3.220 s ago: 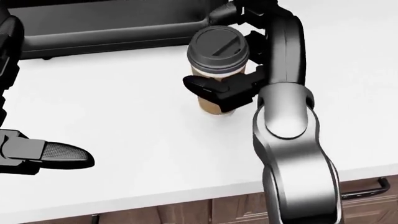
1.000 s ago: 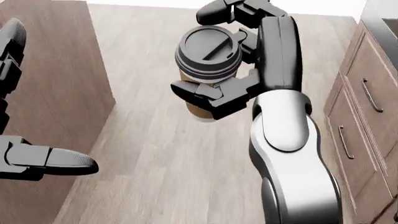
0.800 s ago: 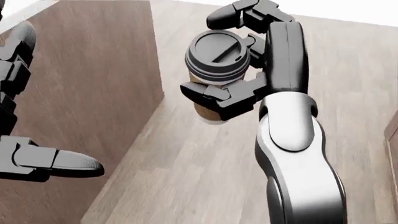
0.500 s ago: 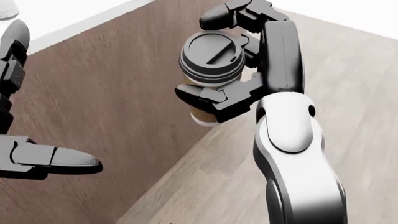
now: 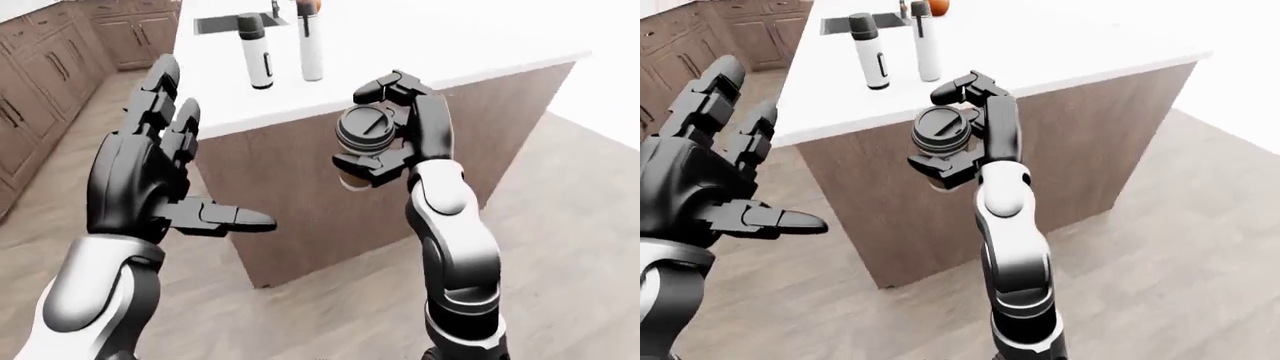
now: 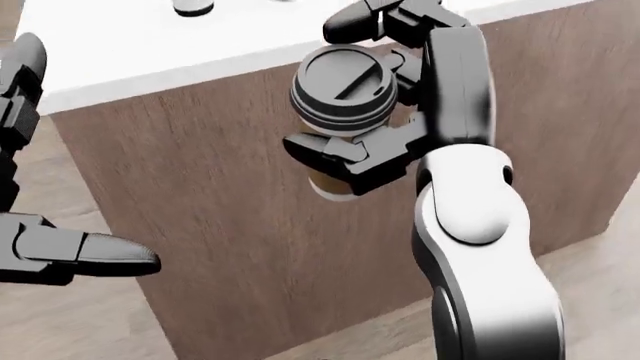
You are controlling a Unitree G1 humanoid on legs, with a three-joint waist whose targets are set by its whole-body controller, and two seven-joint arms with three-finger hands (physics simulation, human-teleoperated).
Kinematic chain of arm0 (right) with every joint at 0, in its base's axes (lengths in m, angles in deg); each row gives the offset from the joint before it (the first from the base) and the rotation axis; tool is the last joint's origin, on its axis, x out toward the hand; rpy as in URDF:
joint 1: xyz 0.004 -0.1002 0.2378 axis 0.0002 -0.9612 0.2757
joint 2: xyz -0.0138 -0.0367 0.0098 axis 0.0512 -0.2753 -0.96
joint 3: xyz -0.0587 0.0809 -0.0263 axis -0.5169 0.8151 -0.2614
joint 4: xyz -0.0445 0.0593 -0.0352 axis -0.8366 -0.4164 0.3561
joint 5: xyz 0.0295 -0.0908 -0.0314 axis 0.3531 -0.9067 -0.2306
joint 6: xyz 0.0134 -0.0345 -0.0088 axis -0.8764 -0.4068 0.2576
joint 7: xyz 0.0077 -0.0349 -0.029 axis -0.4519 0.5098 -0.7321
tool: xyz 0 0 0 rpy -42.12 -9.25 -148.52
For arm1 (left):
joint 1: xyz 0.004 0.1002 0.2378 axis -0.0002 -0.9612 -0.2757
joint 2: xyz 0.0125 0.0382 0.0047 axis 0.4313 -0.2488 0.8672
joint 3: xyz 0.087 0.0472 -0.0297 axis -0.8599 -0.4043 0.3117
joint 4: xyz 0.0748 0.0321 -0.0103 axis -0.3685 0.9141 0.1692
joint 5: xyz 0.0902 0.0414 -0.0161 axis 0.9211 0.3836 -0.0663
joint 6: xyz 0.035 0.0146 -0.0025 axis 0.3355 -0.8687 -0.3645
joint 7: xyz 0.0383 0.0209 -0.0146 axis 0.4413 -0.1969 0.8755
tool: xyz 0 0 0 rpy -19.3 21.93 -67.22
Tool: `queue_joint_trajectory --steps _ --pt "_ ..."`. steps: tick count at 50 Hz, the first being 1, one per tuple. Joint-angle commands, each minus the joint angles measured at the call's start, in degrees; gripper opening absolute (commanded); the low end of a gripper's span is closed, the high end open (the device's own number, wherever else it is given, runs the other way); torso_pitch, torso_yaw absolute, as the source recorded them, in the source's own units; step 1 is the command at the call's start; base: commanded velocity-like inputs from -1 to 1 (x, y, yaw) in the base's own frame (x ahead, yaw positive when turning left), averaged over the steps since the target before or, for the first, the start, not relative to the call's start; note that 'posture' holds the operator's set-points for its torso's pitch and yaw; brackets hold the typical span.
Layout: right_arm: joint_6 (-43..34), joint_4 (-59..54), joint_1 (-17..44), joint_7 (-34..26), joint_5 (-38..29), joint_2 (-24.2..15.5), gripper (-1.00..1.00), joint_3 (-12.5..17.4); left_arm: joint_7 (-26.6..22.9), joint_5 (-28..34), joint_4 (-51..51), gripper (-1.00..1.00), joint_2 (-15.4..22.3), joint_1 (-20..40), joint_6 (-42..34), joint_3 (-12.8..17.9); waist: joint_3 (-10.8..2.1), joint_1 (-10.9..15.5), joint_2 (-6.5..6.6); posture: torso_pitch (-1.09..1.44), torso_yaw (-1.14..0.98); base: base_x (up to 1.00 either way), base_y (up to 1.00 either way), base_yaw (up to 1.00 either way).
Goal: Move the drinks to the dining counter.
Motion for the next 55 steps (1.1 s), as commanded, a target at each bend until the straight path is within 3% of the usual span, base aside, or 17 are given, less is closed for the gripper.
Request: queue_joint_trajectory --steps 1,8,11,12,18,21,22,24,29,31,33,34,42,45,46,48,55 --pt "2.0 2.77 2.12 0.37 -0.43 -0.48 -1.0 0.99 -0.01 -0.26 -1.84 1.0 0.34 1.88 2.01 -0.03 -1.86 -0.2 0.11 0.0 0.0 0.14 0.0 1.0" --pt "1.96 2.99 2.18 0.22 -0.25 -0.88 -1.0 1.29 0.2 -0.02 -1.82 1.0 0.24 1.84 2.11 -0.59 -0.27 -0.56 -4.58 0.0 0.0 0.14 0.0 1.0" --pt "2.33 3.09 2.23 0.46 0.03 -0.91 -1.0 1.62 0.16 0.12 -1.82 1.0 0.23 1.9 2.08 -0.74 -1.39 -0.98 -9.12 0.0 0.0 0.14 0.0 1.0" --pt "1.42 3.42 2.44 0.47 0.26 -0.93 -1.0 1.8 0.14 0.13 -1.86 1.0 0.23 1.95 1.99 -0.68 0.05 -2.71 -7.68 0.0 0.0 0.0 0.0 0.0" --pt "0.38 3.87 2.61 0.64 0.51 -1.63 -1.0 1.98 0.18 0.0 -0.11 1.0 0.94 3.73 1.88 0.06 -1.35 -1.92 -4.33 0.0 0.0 0.02 -0.02 0.0" --pt "0.23 3.98 2.98 0.3 0.9 -2.17 -1.0 2.45 0.52 -0.01 3.62 1.0 2.76 6.85 2.27 0.67 -0.35 -2.84 1.5 0.0 0.0 0.19 -0.2 0.0" --pt "0.28 3.89 3.04 0.21 0.95 -2.36 -1.0 2.42 0.6 -0.06 4.25 1.0 3.13 7.22 2.45 0.73 -0.14 -2.42 0.08 0.0 0.0 0.19 -0.2 0.0" --pt "-0.44 4.25 3.31 -0.1 0.78 -2.56 -1.0 2.17 0.87 -0.32 4.79 1.0 3.57 7.59 2.56 0.9 -0.7 -2.53 1.14 0.0 0.0 0.24 -0.2 0.0" --pt "-1.73 5.77 3.69 -0.5 0.74 -2.89 -1.0 2.66 1.24 -1.54 5.05 1.0 4.62 8.27 2.13 1.84 -0.17 -1.45 -1.45 0.0 0.0 0.33 -0.2 0.0" --pt "-2.11 6.17 3.68 -0.63 0.73 -3.13 -1.0 2.72 1.35 -1.65 5.35 1.0 4.88 7.86 2.73 1.76 -0.23 -1.07 -3.36 0.0 0.0 0.34 -0.2 0.0" --pt "-2.37 6.41 3.7 -0.84 0.7 -3.38 -1.0 2.72 1.42 -1.63 5.81 1.0 5.02 7.53 3.36 1.71 -1.47 -1.27 -7.64 0.0 0.0 0.35 -0.21 0.0" --pt "-2.36 6.43 3.63 -0.99 0.64 -3.54 -1.0 2.68 1.52 -1.74 5.79 1.0 5.03 7.41 3.37 1.78 -0.62 -1.75 -5.61 0.0 0.0 0.34 -0.21 0.0" --pt "-3.99 8.11 3.83 -2.63 -0.42 -4.31 -1.0 2.41 1.48 -2.07 5.45 1.0 5.08 5.82 4.1 2.37 0.07 -2.83 -1.75 0.0 0.0 0.34 -0.21 0.0" --pt "-4.83 8.82 4.33 -3.11 -0.85 -4.33 -1.0 2.63 1.55 -2.55 4.97 1.0 5.15 5.43 3.94 2.78 -1.17 -3.39 2.8 0.0 0.0 0.35 -0.21 0.0" --pt "-4.9 8.9 4.19 -3.03 -0.92 -4.21 -1.0 2.79 1.64 -2.87 4.76 1.0 5.21 5.5 3.7 3.03 -0.42 -2.67 0.76 0.0 0.0 0.34 -0.21 0.0" --pt "-4.97 9.12 4.08 -3.22 -0.93 -4.28 -1.0 2.83 1.78 -3.22 4.45 1.0 5.37 5.56 3.37 3.22 -0.26 -2.75 2.02 0.0 0.0 0.35 -0.21 0.0" --pt "-5.57 9.78 4.44 -3.47 -0.88 -4.66 -1.0 3.23 2.45 -4.0 4.1 1.0 5.66 5.7 2.93 3.22 -0.61 -1.55 -1.21 0.0 0.0 0.34 -0.21 0.0"
